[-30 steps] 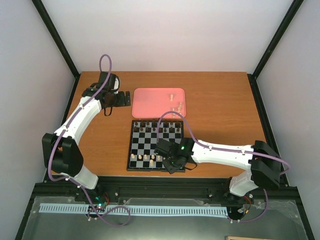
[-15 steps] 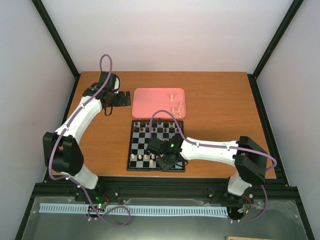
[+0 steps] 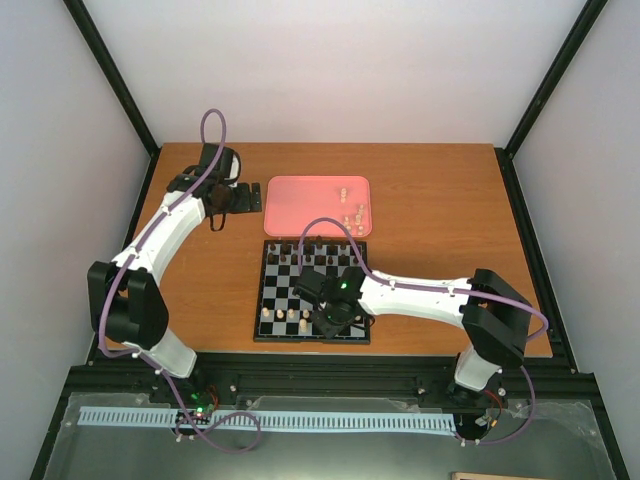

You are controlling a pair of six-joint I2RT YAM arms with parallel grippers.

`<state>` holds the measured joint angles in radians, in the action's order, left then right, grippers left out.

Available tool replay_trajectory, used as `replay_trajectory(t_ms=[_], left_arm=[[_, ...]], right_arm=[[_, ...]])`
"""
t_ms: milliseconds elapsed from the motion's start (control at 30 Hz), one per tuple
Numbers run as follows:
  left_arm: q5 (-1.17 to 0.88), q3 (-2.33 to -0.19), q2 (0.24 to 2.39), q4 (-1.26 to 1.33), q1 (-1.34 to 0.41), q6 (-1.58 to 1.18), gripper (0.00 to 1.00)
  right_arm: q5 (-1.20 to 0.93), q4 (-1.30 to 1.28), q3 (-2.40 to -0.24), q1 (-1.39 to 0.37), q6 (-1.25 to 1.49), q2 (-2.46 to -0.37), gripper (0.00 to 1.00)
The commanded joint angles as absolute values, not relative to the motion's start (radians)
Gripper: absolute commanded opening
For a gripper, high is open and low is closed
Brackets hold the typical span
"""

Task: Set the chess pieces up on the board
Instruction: Place the chess piece on the chessboard.

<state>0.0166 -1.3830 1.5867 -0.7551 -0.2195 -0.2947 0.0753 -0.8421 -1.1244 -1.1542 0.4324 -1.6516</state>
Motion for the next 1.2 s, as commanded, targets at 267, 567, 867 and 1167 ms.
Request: replay_trajectory(t_ms=[267,567,867,1167], left_arm=[[0.03,-1.404,1.595,-0.742,-0.219,-0.273,1.0],[0.025,-1.392,1.591,-0.736,-0.219,-0.275,1.0],[0.029,-1.399,1.592,-0.742,-0.219,-0.273,1.0],[0.026,-1.4,1.591,-0.745,-0.219,-0.273,1.0]], right_arm=[[0.032,-0.81,-1.097,-1.146,0.427,-1.637,0.11],[0.017,-0.8,-1.065,-1.146,0.44,-1.635,0.11],[0.03,-0.812,-1.079,-1.146,0.434,-1.626,0.33],[0.104,-0.942,-1.225,-1.143,0.436,-1.584,0.39]])
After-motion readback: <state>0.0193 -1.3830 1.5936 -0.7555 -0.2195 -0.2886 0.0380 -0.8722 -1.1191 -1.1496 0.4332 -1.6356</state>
